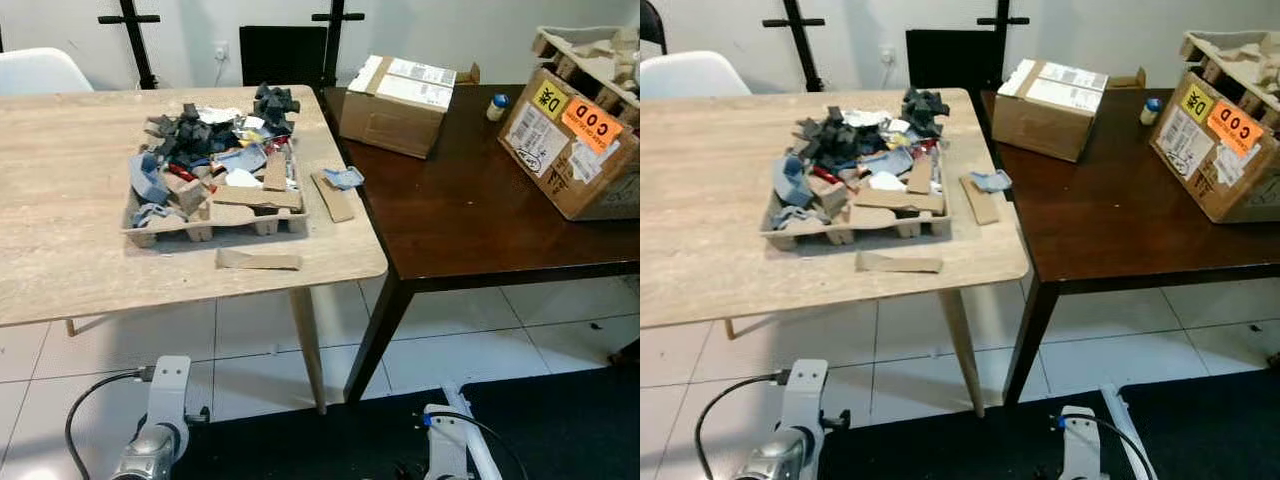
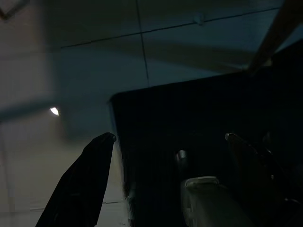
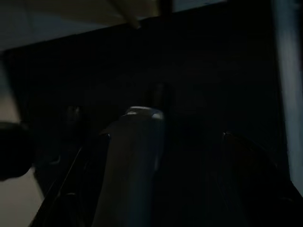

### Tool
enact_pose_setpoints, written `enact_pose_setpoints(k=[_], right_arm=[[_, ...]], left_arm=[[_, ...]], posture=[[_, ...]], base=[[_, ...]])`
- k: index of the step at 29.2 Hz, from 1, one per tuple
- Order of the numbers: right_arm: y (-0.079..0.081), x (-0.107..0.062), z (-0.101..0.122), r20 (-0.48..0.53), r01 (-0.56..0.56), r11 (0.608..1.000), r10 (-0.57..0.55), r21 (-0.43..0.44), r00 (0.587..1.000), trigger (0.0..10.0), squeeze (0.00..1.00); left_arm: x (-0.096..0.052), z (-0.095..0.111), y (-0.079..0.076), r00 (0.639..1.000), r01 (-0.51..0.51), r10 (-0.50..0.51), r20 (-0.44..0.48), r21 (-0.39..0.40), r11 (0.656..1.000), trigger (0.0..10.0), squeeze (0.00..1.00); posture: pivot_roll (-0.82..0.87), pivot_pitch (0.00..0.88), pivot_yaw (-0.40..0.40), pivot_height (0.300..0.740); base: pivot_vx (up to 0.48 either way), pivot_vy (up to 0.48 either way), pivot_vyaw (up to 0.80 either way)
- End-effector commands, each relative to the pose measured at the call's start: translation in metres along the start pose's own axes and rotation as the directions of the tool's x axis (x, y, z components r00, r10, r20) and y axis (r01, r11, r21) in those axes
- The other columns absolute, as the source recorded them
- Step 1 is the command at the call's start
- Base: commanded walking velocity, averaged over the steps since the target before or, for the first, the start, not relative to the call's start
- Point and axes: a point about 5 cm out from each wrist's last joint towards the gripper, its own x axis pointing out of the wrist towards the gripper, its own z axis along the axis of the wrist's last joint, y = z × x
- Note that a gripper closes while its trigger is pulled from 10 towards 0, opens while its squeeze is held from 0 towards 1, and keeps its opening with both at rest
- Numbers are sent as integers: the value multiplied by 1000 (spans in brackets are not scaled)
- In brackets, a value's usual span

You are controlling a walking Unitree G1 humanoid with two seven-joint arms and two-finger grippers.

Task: Picking trash to rubbish bin

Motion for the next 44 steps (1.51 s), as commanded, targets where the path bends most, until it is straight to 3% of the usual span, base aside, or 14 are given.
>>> enact_pose_setpoints(k=[1, 3, 4, 6, 10, 14, 17, 20, 22, 23, 26, 29, 38, 44], right_arm=[[5, 0, -2, -10, -39, 999, 39, -14, 999, 10000, 0], [12, 1, 11, 25, -160, 985, 162, -61, 987, 10000, 0], [18, 1, 25, 47, -285, 948, 294, -145, 955, 10000, 0], [19, 0, 27, 47, -313, 935, 325, -165, 945, 10000, 0], [24, -6, 49, 21, -482, 812, 517, -329, 856, 10000, 0], [22, -6, 64, 27, -492, 789, 538, -368, 843, 10000, 0], [21, -5, 66, 30, -446, 805, 495, -391, 868, 10000, 0], [10, 2, 55, 29, -248, 908, 273, -338, 962, 10000, 0], [2, 4, 40, 17, -109, 959, 118, -262, 993, 10000, 0], [2, 4, 40, 17, -109, 959, 118, -262, 993, 10000, 0], [-3, 3, 22, -5, -17, 986, 16, -167, 1000, 10000, 0], [-1, 0, 0, -12, 32, 998, -33, -48, 999, 10000, 0], [3, -1, -6, 13, 28, 997, -27, -70, 1000, 10000, 0], [3, -1, -6, 14, 45, 997, -44, -68, 999, 10000, 0]], left_arm=[[-2, -5, -2, 1000, 22, -22, -8, 55, 998, 10000, 0], [-2, 5, -5, 991, 119, -130, 36, 213, 970, 10000, 0], [-4, 15, -9, 967, 220, -250, 52, 327, 919, 10000, 0], [-5, 17, -10, 957, 249, -284, 52, 349, 903, 10000, 0], [-11, 36, -5, 907, 344, -411, 96, 394, 852, 10000, 0], [-10, 42, 1, 909, 327, -404, 100, 430, 842, 10000, 0], [-8, 38, 2, 925, 306, -373, 73, 442, 843, 10000, 0], [-2, 15, 7, 977, 213, -210, -44, 306, 928, 10000, 0], [-2, -11, 13, 982, 101, -62, -179, 218, 971, 10000, 0], [-2, -11, 13, 982, 101, -62, -179, 218, 971, 10000, 0], [-6, -28, 12, 973, 28, -5, -230, 98, 995, 10000, 0], [-8, -39, 6, 976, -57, 36, -214, -94, 994, 10000, 0], [-6, -36, -9, 972, 50, -55, -229, -26, 998, 10000, 0], [-6, -36, -9, 970, 34, -43, -238, -45, 998, 10000, 0]], posture=[[61, 116, -37, 740], [60, 116, -39, 740], [64, 117, -41, 740], [64, 117, -42, 740], [63, 113, -40, 740], [64, 110, -37, 740], [64, 109, -37, 740], [65, 110, -40, 740], [65, 111, -41, 740], [65, 111, -41, 740], [63, 116, -38, 740], [63, 123, -39, 740], [61, 125, -30, 740], [60, 119, -27, 740]], base=[[0, 0, 0], [0, 0, 0], [0, 0, 0], [0, 0, 0], [0, 0, 0], [0, 0, 0], [0, 0, 0], [0, 0, 0], [0, 0, 0], [0, 0, 0], [0, 0, 0], [0, 0, 0], [0, 0, 0], [0, 0, 0]])
